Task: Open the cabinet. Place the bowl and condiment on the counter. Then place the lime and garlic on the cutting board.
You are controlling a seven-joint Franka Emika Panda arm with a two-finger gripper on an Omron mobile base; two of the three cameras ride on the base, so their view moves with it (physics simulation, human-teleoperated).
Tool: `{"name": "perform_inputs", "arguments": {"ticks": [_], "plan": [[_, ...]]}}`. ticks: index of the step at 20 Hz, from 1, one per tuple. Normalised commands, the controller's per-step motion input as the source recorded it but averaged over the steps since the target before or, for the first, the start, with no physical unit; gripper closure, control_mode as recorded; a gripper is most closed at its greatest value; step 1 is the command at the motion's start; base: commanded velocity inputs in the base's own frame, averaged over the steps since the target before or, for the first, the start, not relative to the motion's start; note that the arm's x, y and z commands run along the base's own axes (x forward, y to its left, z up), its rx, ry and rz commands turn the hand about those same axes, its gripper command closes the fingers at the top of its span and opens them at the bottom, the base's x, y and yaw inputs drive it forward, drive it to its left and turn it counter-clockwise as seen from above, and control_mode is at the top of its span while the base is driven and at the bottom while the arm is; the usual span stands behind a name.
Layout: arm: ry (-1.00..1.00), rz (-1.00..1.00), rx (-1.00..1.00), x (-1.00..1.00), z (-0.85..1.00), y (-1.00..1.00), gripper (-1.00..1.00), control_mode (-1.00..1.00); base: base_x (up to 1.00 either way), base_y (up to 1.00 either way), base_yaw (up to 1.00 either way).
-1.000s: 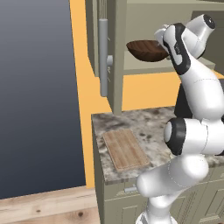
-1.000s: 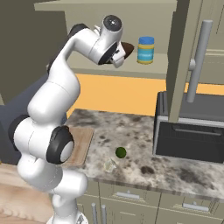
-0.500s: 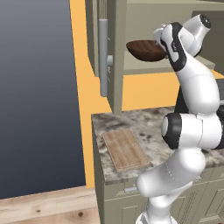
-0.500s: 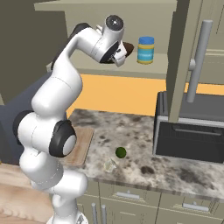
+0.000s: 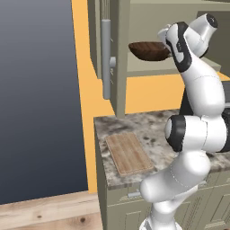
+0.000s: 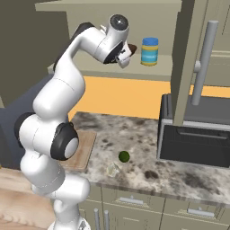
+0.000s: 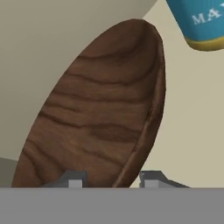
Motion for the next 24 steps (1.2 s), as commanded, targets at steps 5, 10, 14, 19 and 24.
{"name": "perform_inputs", "arguments": {"ticks": [5,10,14,19,24], "plan": [[0.0,-0.01,0.0,-0.09,0.0,-0.01,1.0,-1.0,0.0,0.0,0.0],[-0.02,-0.03,0.0,-0.37,0.15,-0.24,1.0,-1.0,0.0,0.0,0.0],[-0.02,-0.01,0.02,-0.63,0.25,-0.39,1.0,-1.0,0.0,0.0,0.0],[0.0,0.0,0.0,-0.83,0.09,-0.28,1.0,-1.0,0.0,0.0,0.0],[-0.01,0.0,0.0,-1.0,0.01,-0.14,1.0,-1.0,0.0,0.0,0.0]]}}
